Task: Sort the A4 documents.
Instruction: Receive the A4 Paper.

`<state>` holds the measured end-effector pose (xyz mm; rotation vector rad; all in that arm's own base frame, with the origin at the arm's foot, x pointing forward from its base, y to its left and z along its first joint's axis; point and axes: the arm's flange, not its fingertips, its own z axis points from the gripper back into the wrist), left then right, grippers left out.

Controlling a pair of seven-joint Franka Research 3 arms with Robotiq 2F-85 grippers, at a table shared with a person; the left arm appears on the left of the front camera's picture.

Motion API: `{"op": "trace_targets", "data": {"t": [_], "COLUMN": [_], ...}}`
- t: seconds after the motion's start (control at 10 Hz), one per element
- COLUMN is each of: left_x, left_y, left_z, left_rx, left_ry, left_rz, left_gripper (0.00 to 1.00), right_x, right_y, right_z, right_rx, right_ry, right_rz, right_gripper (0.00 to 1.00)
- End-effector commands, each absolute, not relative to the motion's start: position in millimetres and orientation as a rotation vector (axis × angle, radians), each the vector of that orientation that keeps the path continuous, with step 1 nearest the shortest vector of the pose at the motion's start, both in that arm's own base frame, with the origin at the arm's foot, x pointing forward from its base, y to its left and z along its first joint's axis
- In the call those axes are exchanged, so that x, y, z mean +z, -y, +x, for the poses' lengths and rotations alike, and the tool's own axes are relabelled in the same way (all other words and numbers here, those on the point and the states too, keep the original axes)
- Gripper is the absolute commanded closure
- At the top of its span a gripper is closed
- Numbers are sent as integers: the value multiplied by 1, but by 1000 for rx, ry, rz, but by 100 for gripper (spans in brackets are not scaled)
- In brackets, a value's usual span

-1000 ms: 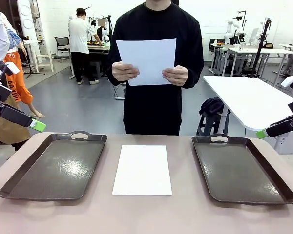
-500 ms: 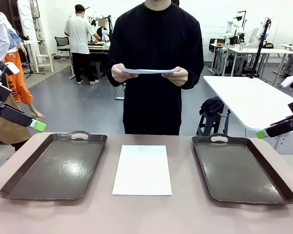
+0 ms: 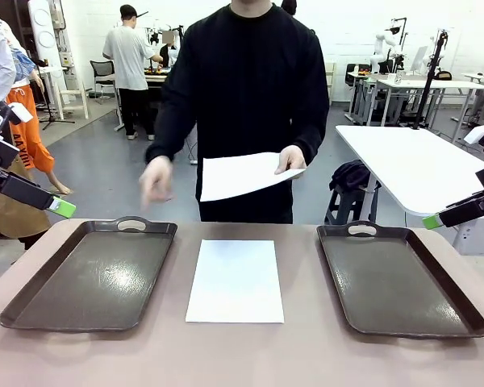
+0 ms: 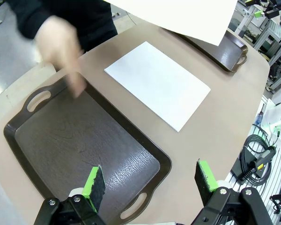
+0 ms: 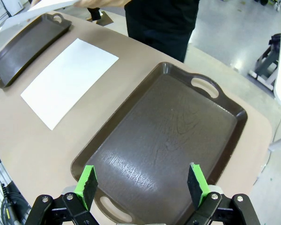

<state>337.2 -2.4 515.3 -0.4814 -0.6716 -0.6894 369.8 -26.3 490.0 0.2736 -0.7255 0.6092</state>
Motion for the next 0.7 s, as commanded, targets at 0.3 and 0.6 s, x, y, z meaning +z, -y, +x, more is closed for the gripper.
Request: {"op": "trace_targets", "data": {"t": [0.3, 0.6], "left_x": [514, 514], "left_y": [1, 1], "left_z": [338, 338], "left_rx": [-698, -698], "left_ry": [675, 675], "left_rz": [-497, -497], "left_gripper": [0, 0], "right_x": [491, 491], "right_y": [27, 27], "right_z": [369, 369], "right_rx": [608, 608], "right_ry": [729, 729], "right_rz": [279, 279], "right_gripper": [0, 0]}}
